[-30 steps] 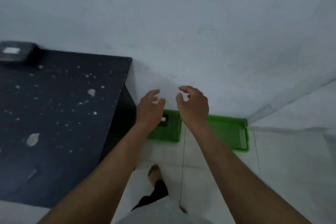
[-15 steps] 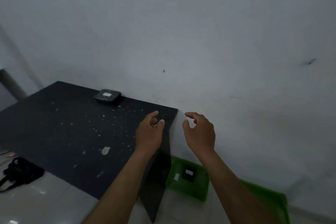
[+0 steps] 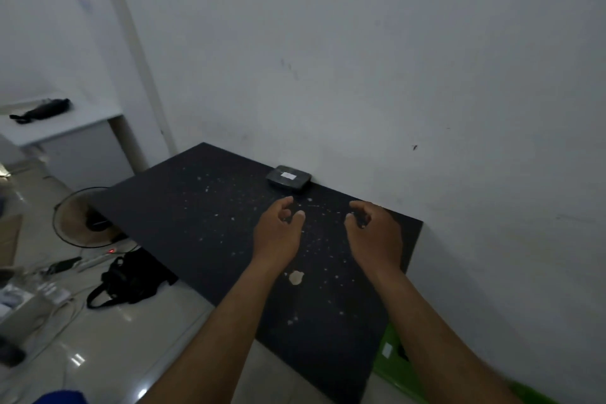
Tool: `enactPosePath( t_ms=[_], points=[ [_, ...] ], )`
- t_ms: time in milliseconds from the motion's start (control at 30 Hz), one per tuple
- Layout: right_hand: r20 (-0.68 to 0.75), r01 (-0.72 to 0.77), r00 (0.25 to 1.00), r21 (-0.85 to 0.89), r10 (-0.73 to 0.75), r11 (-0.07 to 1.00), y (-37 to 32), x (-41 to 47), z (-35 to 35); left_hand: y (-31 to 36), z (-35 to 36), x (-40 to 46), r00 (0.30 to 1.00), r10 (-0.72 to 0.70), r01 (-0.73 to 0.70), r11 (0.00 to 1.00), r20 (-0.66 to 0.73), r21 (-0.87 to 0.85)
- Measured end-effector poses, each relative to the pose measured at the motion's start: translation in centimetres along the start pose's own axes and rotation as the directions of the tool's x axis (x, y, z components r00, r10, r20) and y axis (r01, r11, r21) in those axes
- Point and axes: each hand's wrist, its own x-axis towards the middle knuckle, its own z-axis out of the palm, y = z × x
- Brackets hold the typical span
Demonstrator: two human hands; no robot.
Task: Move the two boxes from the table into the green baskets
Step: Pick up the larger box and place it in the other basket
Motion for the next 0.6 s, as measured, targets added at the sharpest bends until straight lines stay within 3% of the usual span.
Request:
enactPosePath(
  t_ms=[300, 600],
  points=[
    [-0.013, -0.074, 0.997, 0.028, 0.074, 0.997, -5.0, 2.0, 11.6, -4.7, -7.8, 9.9, 0.999, -0.016, 0.012, 0.996, 0.047, 0.087],
    [0.027, -0.124, 0.992, -0.004, 0.124, 0.992, -3.9, 9.6, 20.3, -8.6, -7.0, 20.9, 0.993, -0.075, 0.064, 0.992, 0.095, 0.110]
  ],
)
